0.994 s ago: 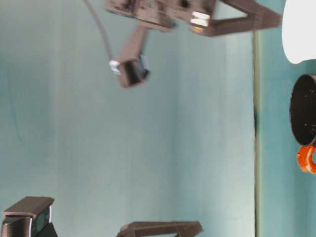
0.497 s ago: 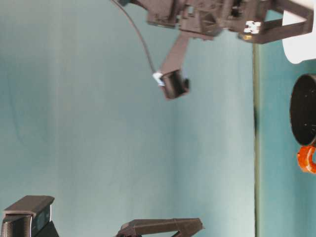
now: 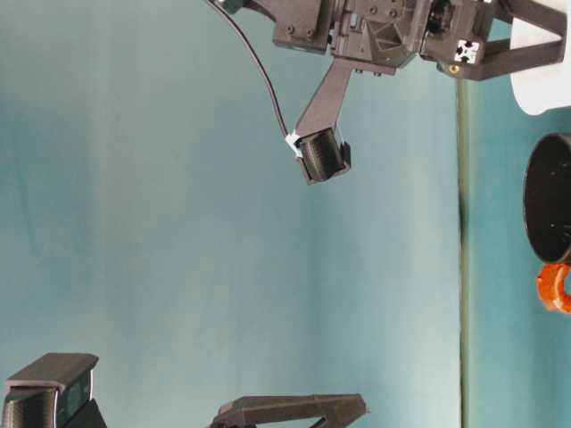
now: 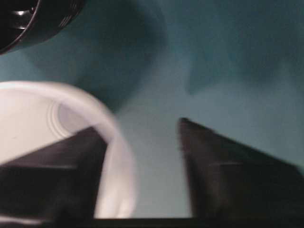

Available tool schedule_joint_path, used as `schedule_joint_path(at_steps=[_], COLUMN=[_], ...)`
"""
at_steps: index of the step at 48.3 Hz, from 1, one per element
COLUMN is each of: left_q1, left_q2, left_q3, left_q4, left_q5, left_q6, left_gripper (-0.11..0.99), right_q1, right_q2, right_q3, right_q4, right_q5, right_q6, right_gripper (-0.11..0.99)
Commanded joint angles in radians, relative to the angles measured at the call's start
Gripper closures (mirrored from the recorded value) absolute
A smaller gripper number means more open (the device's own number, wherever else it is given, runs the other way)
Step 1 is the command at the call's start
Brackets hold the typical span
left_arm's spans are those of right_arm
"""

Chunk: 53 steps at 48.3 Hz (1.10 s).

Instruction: Put the paper cup into the moved red handle cup holder.

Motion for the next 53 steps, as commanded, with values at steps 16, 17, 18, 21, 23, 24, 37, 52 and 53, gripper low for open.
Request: schedule_joint_path(at_steps=[16,17,18,21,23,24,37,52,53], left_q1=[-0.006,-0.006,-0.006,-0.006,-0.006,-0.006,-0.009,-0.015,-0.015], left_q2=[-0.008,-0.006,-0.006,-0.006,-0.006,-0.006,-0.006,-0.006,-0.006], left_q3=[-0.009,-0.011,-0.011,-0.009,-0.011,-0.011,-0.012,-0.011,-0.011], left_q4=[0.002,0.002,0.002,0.002,0.002,0.002,0.002,0.002,0.002], left_q5=[-0.006,-0.005,-0.005,-0.006,-0.006,-0.006,-0.003,-0.003,-0.003], left_q6=[-0.002,-0.002,-0.002,-0.002,-0.002,-0.002,-0.002,-0.002,-0.002], left_gripper=[-0.04,-0.04,-0.04,-0.04,-0.04,-0.04,-0.04,-0.04,-0.04], right_q1=[0.017,0.017,0.017,0.017,0.014,0.011,-0.048,-0.049,-0.046], right_q2=[-0.009,-0.009,-0.012,-0.025,-0.040,-0.048,-0.193,-0.216,-0.212], right_q3=[-0.015,-0.015,-0.015,-0.020,-0.026,-0.031,-0.137,-0.273,-0.281], right_q4=[0.025,0.026,0.026,0.028,0.026,0.026,0.026,0.026,0.026], right_q5=[-0.003,-0.003,-0.002,0.008,0.021,0.029,0.202,0.373,0.371], right_q6=[0.011,0.009,0.009,0.008,0.006,0.006,0.003,0.000,0.002], right_gripper=[0.98,0.98,0.98,0.98,0.98,0.98,0.98,0.98,0.98])
